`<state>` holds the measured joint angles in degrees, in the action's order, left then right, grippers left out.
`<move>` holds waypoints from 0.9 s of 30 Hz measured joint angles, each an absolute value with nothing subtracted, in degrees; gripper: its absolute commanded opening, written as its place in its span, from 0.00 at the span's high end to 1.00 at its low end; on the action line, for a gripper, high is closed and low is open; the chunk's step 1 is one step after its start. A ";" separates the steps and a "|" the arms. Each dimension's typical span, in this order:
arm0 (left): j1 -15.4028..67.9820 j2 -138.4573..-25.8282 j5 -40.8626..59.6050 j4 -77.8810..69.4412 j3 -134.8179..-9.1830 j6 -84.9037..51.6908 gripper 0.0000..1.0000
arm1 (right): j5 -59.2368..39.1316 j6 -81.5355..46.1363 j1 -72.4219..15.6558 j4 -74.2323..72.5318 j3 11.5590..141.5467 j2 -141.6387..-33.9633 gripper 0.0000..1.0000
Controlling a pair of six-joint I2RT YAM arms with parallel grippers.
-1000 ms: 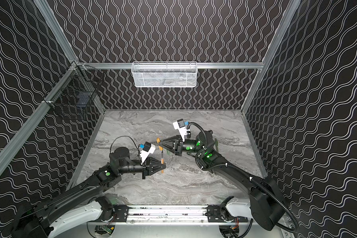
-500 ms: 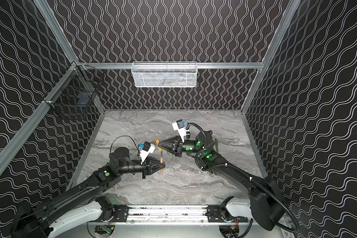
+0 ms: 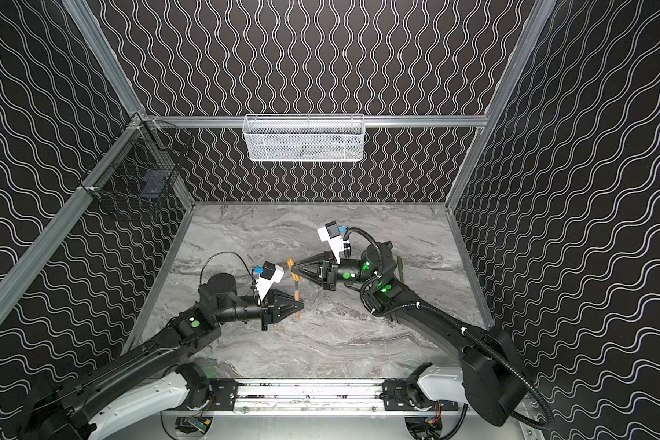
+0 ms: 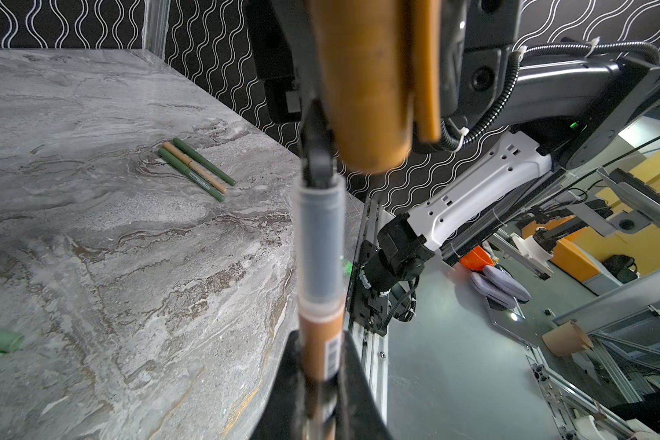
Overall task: Insert the pens into the pen caps
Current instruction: 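Lower the orange cap over the pen nib with the right gripper, then push the orange cap down onto the wooden pen held by the left gripper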
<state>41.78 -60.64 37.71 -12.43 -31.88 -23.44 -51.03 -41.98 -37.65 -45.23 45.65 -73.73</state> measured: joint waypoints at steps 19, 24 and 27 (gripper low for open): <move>40.82 -60.55 38.76 -13.56 -31.77 -23.86 1.00 | -48.07 -43.70 -38.52 -50.89 44.38 -74.61 0.90; 40.82 -60.69 39.68 -14.26 -31.77 -23.86 1.00 | -46.61 -43.40 -38.24 -50.94 46.13 -74.83 0.90; 40.82 -60.23 39.83 -14.37 -31.75 -23.86 1.00 | -45.89 -42.85 -38.20 -50.87 46.72 -75.35 0.90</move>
